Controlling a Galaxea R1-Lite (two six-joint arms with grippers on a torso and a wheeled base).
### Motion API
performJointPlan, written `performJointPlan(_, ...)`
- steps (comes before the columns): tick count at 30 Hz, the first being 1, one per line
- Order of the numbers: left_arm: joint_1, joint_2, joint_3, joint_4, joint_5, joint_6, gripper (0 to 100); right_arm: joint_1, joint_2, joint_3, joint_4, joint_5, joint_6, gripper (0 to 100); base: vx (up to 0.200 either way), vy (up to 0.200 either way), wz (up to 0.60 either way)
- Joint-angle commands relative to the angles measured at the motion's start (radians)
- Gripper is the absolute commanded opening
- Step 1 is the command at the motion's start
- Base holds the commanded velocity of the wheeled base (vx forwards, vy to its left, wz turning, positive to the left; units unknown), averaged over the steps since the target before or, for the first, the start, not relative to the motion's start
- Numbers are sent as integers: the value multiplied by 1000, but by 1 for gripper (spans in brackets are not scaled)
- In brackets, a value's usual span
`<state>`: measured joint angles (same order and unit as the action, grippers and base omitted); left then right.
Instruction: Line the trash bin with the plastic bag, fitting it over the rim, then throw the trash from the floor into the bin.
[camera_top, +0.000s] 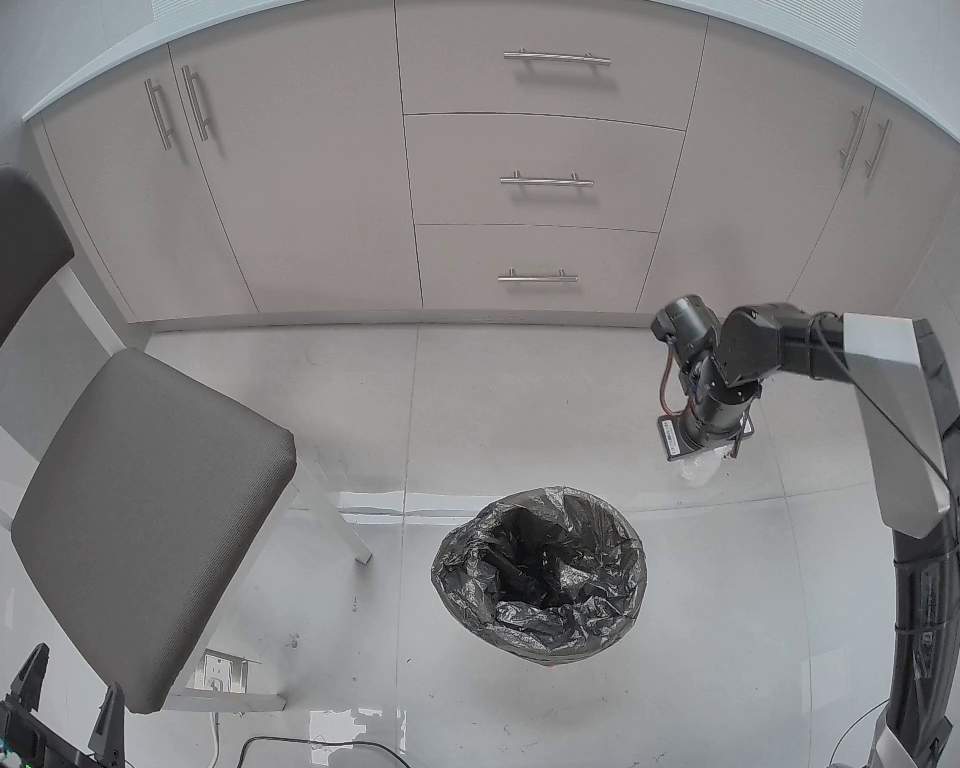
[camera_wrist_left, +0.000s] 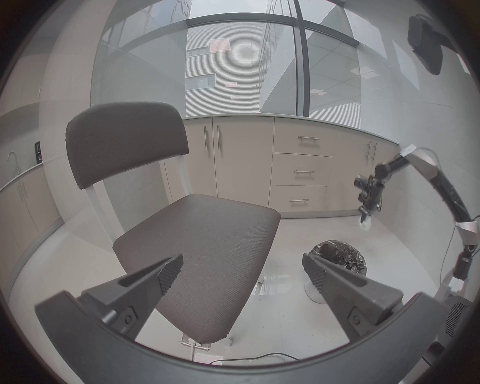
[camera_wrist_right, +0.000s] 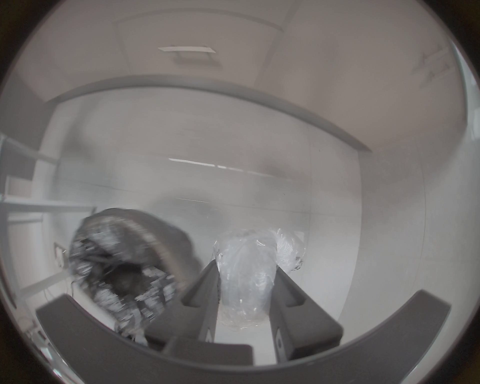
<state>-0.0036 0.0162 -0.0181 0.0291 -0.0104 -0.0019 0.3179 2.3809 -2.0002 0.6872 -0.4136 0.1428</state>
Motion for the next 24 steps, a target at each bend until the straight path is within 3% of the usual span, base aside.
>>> performJointPlan(1,1,-15,10,0,0,-1,100,222,-258,0,123,-37,8,0,0,0,0)
performJointPlan(6,1,-15,10,0,0,-1,100,428,-324,0,161,-159,-25,0,0,0,0)
performJointPlan(12,1,-15,10,0,0,0,100,586,-331,0,179,-211,-45,0,0,0,0)
performJointPlan(16,1,-15,10,0,0,-1,100,627,-295,0,212,-209,-34,0,0,0,0)
performJointPlan(24,1,-15,10,0,0,0,100,616,-144,0,212,-209,24,0,0,0,0)
